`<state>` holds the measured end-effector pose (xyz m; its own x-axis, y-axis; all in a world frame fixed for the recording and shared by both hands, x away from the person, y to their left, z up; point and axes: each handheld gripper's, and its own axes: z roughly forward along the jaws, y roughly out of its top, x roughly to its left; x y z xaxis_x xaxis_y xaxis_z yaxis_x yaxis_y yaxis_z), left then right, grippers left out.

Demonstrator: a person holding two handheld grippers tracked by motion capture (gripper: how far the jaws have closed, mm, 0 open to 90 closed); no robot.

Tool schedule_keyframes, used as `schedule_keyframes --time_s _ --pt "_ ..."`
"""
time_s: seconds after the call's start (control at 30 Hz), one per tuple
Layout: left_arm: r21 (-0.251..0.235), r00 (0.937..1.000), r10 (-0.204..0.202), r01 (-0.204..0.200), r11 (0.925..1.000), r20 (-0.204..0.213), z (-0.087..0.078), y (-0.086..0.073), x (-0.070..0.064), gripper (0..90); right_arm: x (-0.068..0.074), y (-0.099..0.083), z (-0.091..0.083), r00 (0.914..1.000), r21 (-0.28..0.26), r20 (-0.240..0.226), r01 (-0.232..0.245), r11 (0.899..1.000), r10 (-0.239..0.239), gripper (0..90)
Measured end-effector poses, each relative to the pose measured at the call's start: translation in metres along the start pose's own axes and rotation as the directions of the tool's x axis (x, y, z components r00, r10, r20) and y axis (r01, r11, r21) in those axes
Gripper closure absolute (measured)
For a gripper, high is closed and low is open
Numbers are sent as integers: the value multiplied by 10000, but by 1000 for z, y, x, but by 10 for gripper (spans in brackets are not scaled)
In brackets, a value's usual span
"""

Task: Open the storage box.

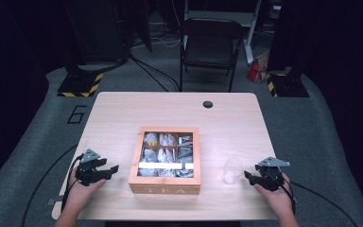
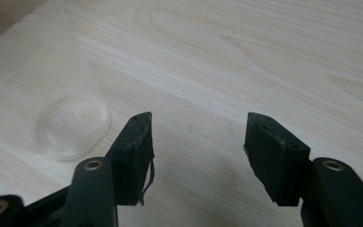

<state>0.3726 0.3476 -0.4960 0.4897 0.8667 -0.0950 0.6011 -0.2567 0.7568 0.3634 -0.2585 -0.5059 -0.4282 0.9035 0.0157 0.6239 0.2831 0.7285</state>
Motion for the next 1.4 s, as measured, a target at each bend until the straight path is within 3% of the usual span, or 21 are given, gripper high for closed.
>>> schedule_keyframes --time_s 0.2,0.43,0.5,0.53,0.57,0.77,0.87,0.93,1.0,1.03,1.27,1.3,1.33,1.4 --pt "-81 9971 658 -655 9978 372 -11 5 -16 388 -2 0 -9 9997 -158 30 -232 9996 232 439" --pt "-275 9876 1355 -1337 9906 798 -28 5 -34 441 -3 1 -13 9998 -134 91 -201 9997 202 450" --pt "-474 9858 1429 -1391 9891 883 -32 3 -38 459 -3 1 -14 9996 -166 90 -249 9996 251 455" --pt "-344 9832 1482 -1454 9888 1063 -36 2 -40 468 -3 1 -14 9997 -168 91 -240 9996 241 457" --pt "-563 9833 1473 -1419 9883 1071 -39 -1 -43 485 -2 1 -14 9996 -150 110 -252 9996 254 463" --pt "-803 9804 1494 -1399 9869 1283 -46 -5 -48 507 -1 2 -15 9997 -133 98 -229 9997 230 466" --pt "-845 9736 1506 -1378 9869 1717 -47 -8 -54 514 0 2 -16 9997 -180 91 -220 9996 221 466" --pt "-856 9731 1445 -1308 9877 1797 -47 -9 -57 516 0 2 -16 9997 -167 90 -244 9996 245 466" --pt "-746 9667 1627 -1507 9858 1974 -48 -10 -59 524 1 2 -16 9996 -144 91 -255 9996 257 466" --pt "-882 9681 1572 -1424 9859 1949 -47 -11 -61 524 1 2 -16 9996 -144 91 -255 9996 257 466" --pt "-722 9555 1757 -1631 9840 2369 -43 -13 -68 545 1 1 -15 9993 -168 49 -373 9992 374 466" --pt "-804 9559 1719 -1569 9843 2382 -41 -14 -70 545 1 1 -15 9993 -168 49 -373 9992 374 466" --pt "-714 9510 1839 -1714 9826 2484 -42 -14 -70 546 0 1 -15 9996 -106 16 -271 9996 271 466" --pt "-720 9491 1922 -1798 9811 2494 -40 -15 -73 546 0 1 -15 9996 -84 23 -279 9996 279 466"
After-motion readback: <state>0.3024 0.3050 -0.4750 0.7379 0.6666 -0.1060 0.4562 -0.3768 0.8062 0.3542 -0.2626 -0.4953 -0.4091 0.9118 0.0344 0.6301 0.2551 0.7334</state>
